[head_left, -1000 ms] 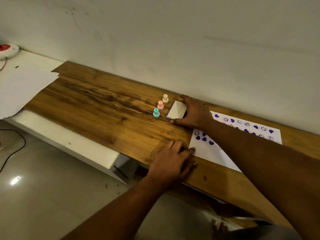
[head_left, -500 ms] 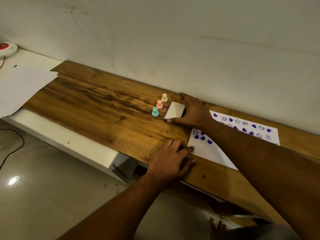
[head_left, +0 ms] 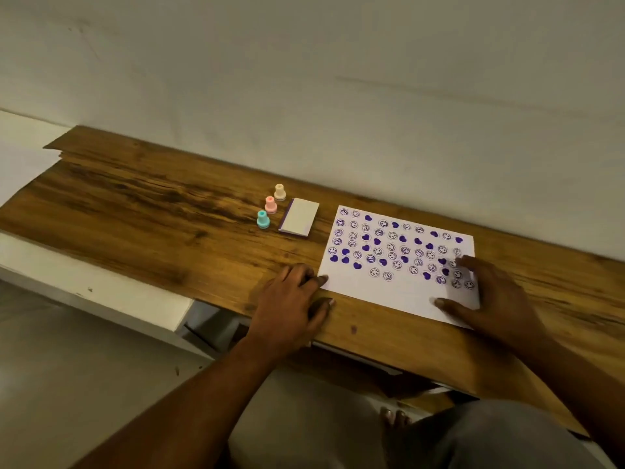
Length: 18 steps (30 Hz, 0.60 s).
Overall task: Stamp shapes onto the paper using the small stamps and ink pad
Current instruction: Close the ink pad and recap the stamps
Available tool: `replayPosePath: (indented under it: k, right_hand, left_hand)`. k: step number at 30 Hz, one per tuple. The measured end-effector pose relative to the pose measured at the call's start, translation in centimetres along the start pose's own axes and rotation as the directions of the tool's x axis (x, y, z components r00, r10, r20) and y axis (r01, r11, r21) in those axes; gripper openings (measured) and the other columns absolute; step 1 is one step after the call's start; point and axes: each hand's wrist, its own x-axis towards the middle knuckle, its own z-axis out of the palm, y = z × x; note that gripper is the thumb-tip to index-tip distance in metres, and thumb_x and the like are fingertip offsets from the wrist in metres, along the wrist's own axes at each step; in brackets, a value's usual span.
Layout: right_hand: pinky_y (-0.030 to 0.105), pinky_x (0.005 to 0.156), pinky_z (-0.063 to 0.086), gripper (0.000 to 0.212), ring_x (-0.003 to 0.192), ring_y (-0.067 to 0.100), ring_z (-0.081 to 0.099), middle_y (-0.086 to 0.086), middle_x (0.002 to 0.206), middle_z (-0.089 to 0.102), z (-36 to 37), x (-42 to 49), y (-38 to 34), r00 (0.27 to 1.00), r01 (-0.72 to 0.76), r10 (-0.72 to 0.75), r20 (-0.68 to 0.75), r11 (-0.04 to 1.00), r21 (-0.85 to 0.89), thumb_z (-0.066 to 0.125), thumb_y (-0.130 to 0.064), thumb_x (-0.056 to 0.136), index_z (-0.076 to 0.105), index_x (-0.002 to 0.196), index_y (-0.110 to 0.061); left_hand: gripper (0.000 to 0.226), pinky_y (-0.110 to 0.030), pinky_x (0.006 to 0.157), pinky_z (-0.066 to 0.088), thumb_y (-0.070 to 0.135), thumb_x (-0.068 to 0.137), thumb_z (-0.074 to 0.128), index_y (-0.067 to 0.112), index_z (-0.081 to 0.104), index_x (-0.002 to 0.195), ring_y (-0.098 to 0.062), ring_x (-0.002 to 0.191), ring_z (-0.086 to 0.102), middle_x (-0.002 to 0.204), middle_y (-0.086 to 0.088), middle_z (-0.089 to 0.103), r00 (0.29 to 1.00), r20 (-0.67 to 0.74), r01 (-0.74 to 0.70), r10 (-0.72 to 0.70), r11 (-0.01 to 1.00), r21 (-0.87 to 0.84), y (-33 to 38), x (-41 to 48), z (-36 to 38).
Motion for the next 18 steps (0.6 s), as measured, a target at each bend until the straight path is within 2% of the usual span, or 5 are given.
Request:
replayPosePath:
  k: [5,12,16,18]
  right_hand:
    - [0.052,0.113,0.042,0.095,0.143,0.021,0.044,-0.007,0.157,0.046,0.55,-0.81,0.39,0.999,0.03,-0.03,-0.026,0.999,0.016,0.053,-0.092,0.074,0.049,0.148,-0.033]
    - [0.052,0.114,0.041,0.096,0.145,0.02,0.041,-0.009,0.157,0.046,0.69,-0.73,0.51,1.0,0.013,-0.013,-0.018,1.0,-0.007,0.049,-0.095,0.073,0.049,0.149,-0.035]
    - [0.053,0.115,0.04,0.097,0.147,0.02,0.039,-0.008,0.159,0.045,0.41,-0.89,0.15,1.0,0.006,-0.006,0.001,1.0,-0.018,0.05,-0.094,0.073,0.049,0.149,-0.035]
    - [0.053,0.112,0.044,0.094,0.143,0.021,0.044,-0.008,0.158,0.045,0.03,-0.92,-0.06,1.0,0.004,-0.004,-0.003,1.0,0.006,0.053,-0.091,0.074,0.049,0.149,-0.036]
  left_hand:
    - [0.057,-0.027,0.092,0.043,0.063,0.101,0.047,0.031,0.058,0.147,-0.011,0.123,0.046,0.136,0.005,0.052,1.0,0.018,0.003,-0.003,1.0,-0.009,0.33,-0.05,-0.41]
    - [0.054,-0.029,0.084,0.044,0.06,0.097,0.053,0.026,0.067,0.137,-0.014,0.114,0.053,0.126,0.003,0.058,0.999,-0.04,-0.007,0.006,1.0,-0.017,0.22,-0.07,-0.05]
    - [0.055,-0.034,0.087,0.048,0.061,0.097,0.051,0.025,0.067,0.137,-0.016,0.114,0.054,0.126,0.002,0.058,0.999,-0.051,-0.017,0.015,0.999,-0.046,0.11,-0.08,0.12]
    - [0.055,-0.037,0.089,0.05,0.059,0.097,0.054,0.024,0.067,0.137,-0.018,0.115,0.055,0.128,0.0,0.059,0.998,-0.063,-0.016,0.011,0.997,-0.076,0.28,-0.23,-0.04]
